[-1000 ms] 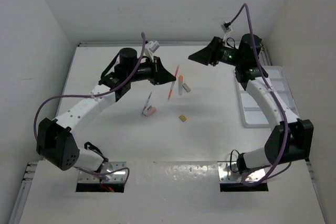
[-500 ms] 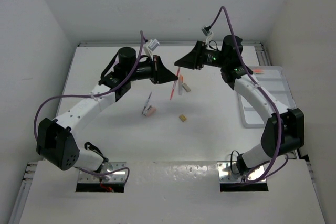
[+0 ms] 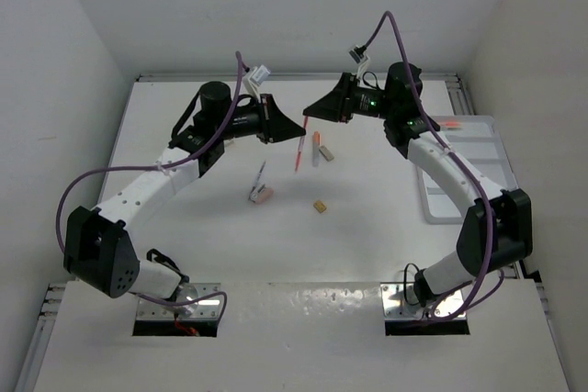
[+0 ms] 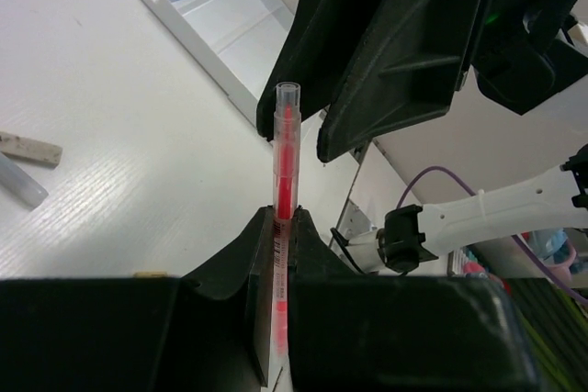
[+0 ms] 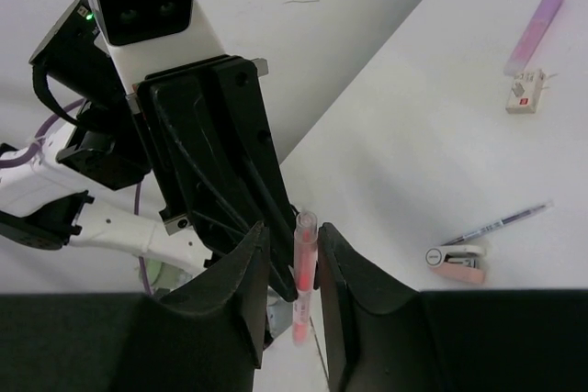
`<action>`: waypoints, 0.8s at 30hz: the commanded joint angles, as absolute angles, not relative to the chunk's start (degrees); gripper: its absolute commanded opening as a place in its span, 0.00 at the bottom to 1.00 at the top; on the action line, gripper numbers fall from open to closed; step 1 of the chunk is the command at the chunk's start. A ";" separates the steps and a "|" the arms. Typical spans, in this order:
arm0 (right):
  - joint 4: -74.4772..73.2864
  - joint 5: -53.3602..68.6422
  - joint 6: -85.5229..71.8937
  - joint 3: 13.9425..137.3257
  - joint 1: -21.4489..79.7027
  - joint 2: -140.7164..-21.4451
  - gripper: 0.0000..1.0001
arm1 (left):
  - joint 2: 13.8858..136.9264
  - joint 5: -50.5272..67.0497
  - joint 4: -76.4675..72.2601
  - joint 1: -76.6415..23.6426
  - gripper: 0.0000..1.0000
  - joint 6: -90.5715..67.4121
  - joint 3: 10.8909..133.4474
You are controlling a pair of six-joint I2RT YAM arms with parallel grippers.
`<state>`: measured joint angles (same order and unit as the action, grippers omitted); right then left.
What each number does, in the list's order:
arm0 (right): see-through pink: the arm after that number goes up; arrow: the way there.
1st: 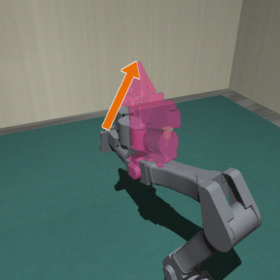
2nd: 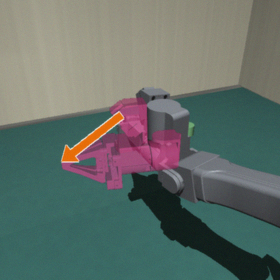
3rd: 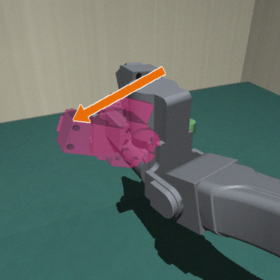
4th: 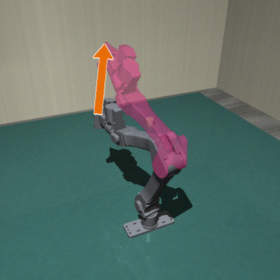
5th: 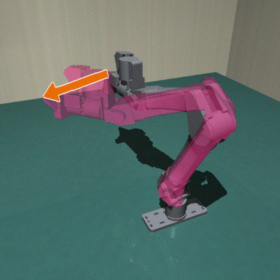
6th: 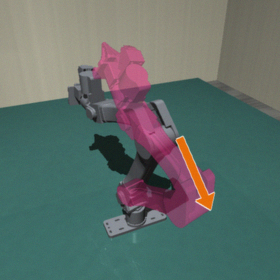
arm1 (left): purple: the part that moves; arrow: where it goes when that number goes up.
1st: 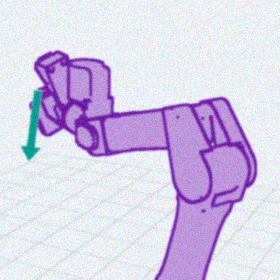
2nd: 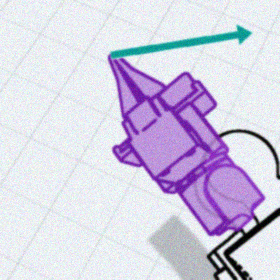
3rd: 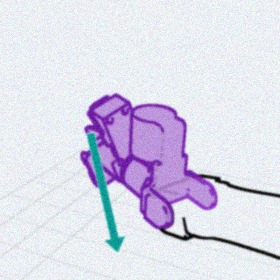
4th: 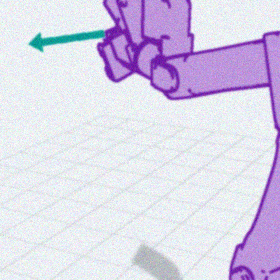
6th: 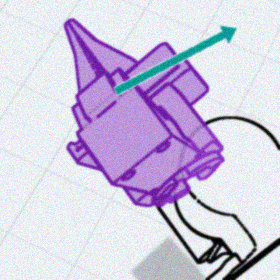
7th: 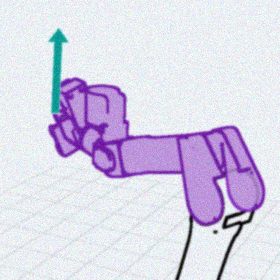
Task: Sort the stationery into containers
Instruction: Place the pen in the storage box.
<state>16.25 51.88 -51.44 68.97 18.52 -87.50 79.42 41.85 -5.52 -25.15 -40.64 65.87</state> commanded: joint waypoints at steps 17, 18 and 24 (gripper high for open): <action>13.89 53.79 -46.67 69.70 20.48 -87.63 0.25 | 79.72 42.98 -10.20 -24.87 0.00 -42.63 66.18; 13.89 53.88 -46.41 69.61 20.48 -87.63 0.23 | 79.89 43.24 -10.11 -24.87 0.00 -42.37 66.44; 14.06 54.14 -46.49 69.78 20.39 -87.45 0.00 | 79.89 43.24 -7.92 -24.96 0.01 -40.18 66.62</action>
<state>12.34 52.47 -47.16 68.97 19.90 -88.01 79.77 43.18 -6.87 -25.12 -42.00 65.39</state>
